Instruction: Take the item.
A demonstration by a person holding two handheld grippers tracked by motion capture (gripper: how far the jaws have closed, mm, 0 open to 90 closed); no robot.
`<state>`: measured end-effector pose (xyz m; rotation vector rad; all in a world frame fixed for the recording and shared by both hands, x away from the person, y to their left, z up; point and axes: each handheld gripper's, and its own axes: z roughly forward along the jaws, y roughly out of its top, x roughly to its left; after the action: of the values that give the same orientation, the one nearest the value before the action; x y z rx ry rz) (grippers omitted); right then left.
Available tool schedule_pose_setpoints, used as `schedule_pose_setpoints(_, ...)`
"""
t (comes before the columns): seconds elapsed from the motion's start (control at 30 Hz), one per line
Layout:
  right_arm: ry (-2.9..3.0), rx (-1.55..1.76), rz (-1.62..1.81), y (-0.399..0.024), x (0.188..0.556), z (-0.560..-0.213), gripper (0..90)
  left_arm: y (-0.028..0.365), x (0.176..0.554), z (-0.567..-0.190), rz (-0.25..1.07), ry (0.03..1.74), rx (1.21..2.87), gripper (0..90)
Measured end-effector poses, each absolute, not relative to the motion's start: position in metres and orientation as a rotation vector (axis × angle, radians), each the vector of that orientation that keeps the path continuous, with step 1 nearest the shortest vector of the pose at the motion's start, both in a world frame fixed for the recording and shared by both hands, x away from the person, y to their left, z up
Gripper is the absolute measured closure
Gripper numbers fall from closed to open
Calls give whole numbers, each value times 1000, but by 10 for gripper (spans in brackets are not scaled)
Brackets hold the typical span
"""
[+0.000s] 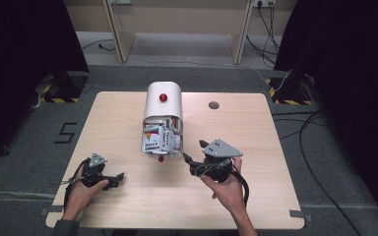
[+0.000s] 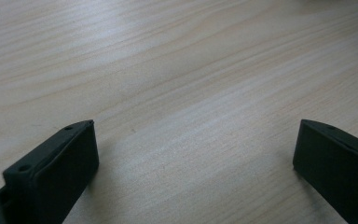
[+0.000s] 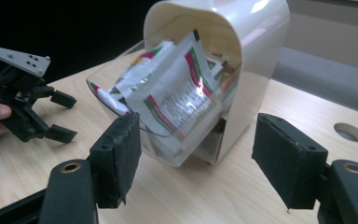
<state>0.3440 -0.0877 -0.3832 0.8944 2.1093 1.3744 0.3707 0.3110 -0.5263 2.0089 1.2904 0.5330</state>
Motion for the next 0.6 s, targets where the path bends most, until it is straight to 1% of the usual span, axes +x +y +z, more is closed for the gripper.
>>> schedule_pose_setpoints(0.2, 2109, 872, 1384, -76, 347, -373, 335, 311, 371, -526, 533, 1290, 2009, 0)
schedule_pose_setpoints(0.6, 2142, 842, 1381, -54, 354, -377, 349, 311, 371, -526, 534, 1291, 2009, 0)
